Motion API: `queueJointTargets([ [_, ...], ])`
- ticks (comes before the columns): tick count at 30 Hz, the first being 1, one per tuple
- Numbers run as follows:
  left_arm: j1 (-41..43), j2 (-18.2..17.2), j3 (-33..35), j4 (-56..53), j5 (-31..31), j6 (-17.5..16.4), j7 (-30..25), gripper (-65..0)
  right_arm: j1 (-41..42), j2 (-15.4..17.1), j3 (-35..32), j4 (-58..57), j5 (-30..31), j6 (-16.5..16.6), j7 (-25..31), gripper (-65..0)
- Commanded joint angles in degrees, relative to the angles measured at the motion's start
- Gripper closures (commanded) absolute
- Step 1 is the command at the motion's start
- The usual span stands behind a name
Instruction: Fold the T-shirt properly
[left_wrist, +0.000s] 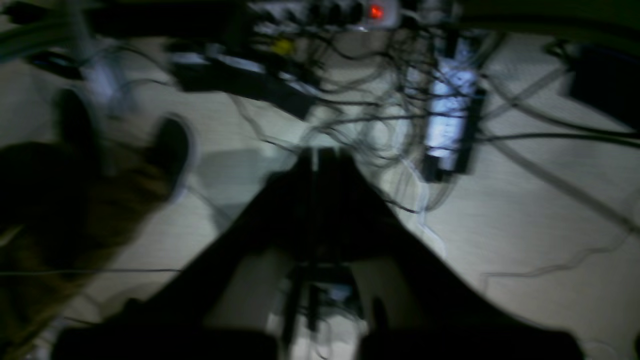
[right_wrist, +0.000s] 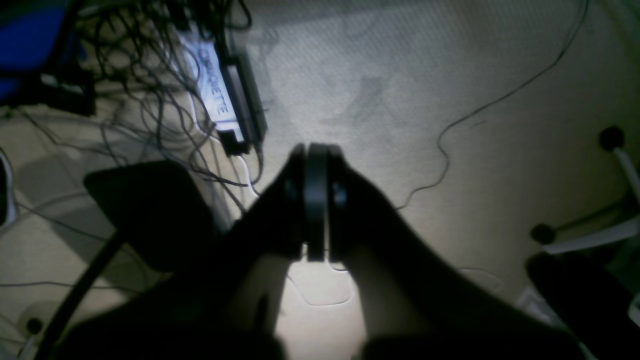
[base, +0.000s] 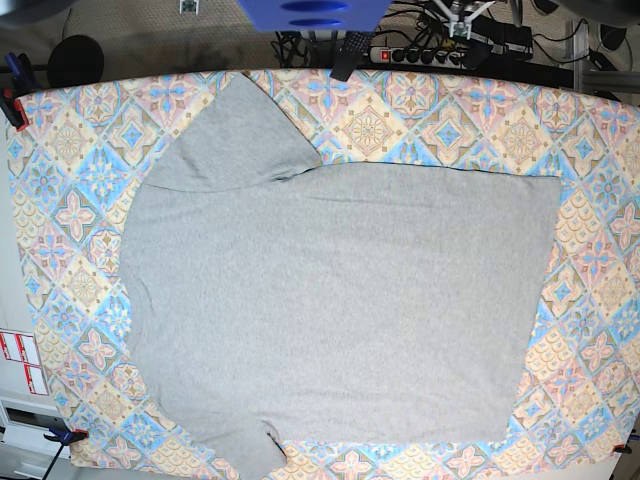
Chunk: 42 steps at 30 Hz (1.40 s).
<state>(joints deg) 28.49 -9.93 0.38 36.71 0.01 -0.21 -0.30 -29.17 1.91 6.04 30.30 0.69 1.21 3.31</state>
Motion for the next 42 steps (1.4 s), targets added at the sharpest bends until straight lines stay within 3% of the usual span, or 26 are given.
queueJointTargets([
  [1, 2.3, -0.7, -0.1, 2.3, 0.0, 0.2, -0.3, 0.0, -1.8, 0.5, 0.3, 2.1, 0.1, -0.2, 0.7, 0.0],
  [11, 18.2, -3.6, -0.2, 28.1, 0.0, 0.2, 0.2, 0.0, -15.2, 0.5, 0.8, 22.6, 0.3, -0.2, 0.6, 0.0],
  [20, 28.2, -5.3, -0.5, 48.2, -0.1, 0.3, 0.3, 0.0, -23.9, 0.4, 6.9, 43.5, 0.3, -0.2, 0.3, 0.0],
  [27, 32.3, -5.7, -3.2, 62.2, -0.1, 0.3, 1.2, 0.0, -27.1, 0.5, 7.3, 58.7, 0.2, -0.2, -6.3, 0.0],
  [33, 29.9, -5.8, -7.1, 70.7, -6.3, 0.2, 7.9, 0.0, -27.3, 0.4, 6.8, 68.2, 0.2, -0.2, -12.8, 0.0],
  [42, 19.5, -7.4, -12.3, 70.5, -21.2, 0.1, 19.0, -2.0, -23.4, 0.3, 6.6, 77.4, 0.2, -0.2, -23.6, 0.0],
])
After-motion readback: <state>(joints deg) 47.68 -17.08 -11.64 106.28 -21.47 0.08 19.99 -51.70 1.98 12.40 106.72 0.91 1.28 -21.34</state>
